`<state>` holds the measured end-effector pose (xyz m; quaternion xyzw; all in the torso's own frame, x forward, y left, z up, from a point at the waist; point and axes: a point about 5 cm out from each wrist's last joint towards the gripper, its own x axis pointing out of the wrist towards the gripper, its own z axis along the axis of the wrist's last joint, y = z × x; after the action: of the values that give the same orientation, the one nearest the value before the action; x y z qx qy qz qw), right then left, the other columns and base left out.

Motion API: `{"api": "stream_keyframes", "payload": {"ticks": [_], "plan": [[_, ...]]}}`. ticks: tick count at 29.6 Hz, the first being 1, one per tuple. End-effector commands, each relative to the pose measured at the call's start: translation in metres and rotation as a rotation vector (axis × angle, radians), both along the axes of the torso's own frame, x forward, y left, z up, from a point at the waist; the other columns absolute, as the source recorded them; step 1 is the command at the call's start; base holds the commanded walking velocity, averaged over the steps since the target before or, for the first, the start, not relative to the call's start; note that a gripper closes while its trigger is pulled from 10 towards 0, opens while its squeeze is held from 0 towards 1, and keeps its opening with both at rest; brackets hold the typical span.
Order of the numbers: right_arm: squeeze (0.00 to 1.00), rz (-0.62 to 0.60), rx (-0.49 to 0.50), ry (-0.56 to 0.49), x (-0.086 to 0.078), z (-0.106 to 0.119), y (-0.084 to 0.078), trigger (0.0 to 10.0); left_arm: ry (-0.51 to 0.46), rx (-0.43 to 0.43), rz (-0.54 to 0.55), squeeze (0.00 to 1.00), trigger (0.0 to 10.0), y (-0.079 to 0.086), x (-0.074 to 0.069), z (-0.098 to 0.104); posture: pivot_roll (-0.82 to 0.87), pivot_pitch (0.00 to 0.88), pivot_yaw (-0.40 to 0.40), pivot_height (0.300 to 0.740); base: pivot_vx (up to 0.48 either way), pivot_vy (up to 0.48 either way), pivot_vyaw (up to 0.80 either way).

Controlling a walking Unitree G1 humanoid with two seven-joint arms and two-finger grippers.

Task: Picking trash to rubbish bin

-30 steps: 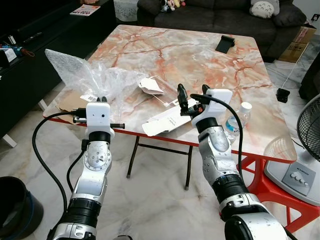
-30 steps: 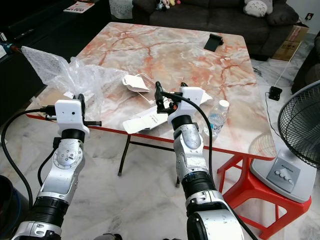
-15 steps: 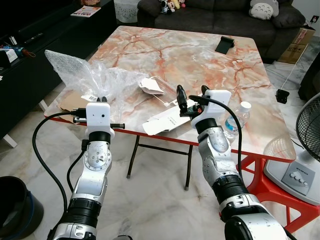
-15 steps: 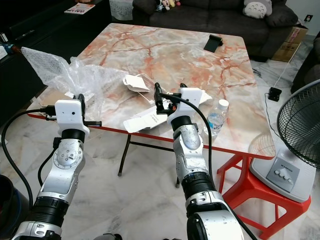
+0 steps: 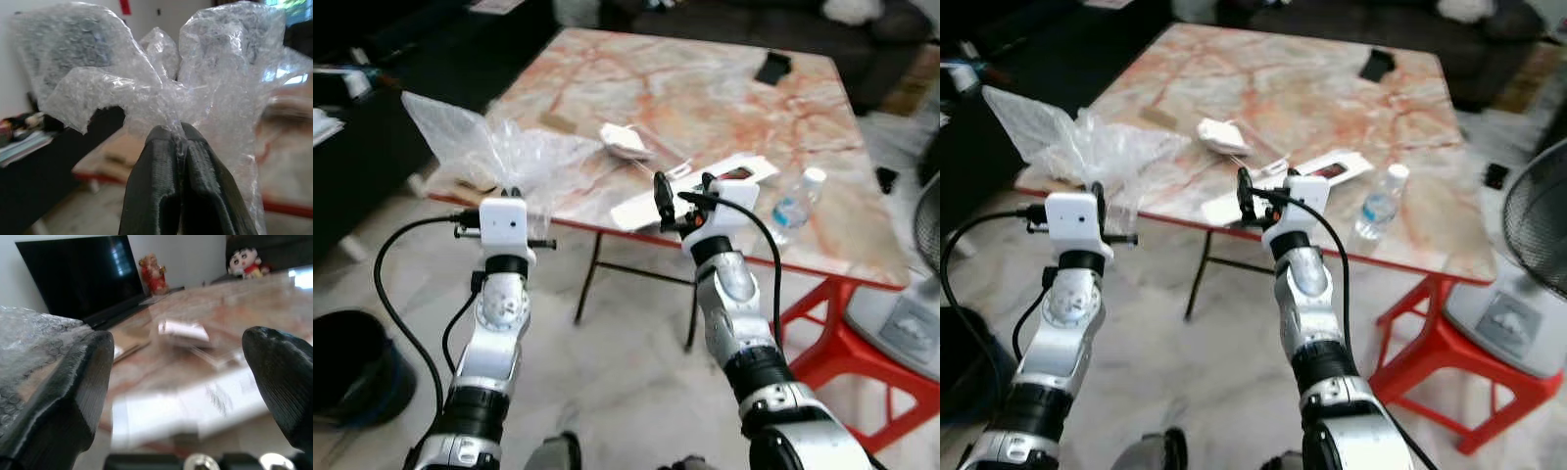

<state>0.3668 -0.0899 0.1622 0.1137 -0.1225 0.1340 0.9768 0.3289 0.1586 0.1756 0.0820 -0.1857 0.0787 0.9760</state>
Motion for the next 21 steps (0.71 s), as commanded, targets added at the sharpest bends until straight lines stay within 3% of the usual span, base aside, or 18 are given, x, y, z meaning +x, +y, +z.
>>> {"api": "stream_keyframes", "payload": {"ticks": [1, 14, 21], "plan": [[0.0, -0.011, -0.002, 0.009, -0.001, -0.003, -0.003, 10.0, 0.002, -0.001, -0.009, 0.0, 10.0, -0.002, 0.0, 0.001, 0.13, 0.116, -0.032, 0.728, -0.247, 0.0, 0.0], [0.0, -0.006, -0.007, 0.032, -0.002, -0.01, -0.003, 10.0, 0.011, -0.004, -0.007, 0.0, 10.0, -0.002, 0.0, -0.001, 0.13, 0.116, -0.034, 0.728, -0.247, 0.0, 0.0], [0.0, -0.004, -0.003, 0.098, -0.006, -0.026, -0.007, 10.0, 0.045, -0.001, -0.001, 0.0, 10.0, 0.004, -0.001, -0.012, 0.14, 0.118, -0.03, 0.728, -0.139, 0.0, 0.0]]}}
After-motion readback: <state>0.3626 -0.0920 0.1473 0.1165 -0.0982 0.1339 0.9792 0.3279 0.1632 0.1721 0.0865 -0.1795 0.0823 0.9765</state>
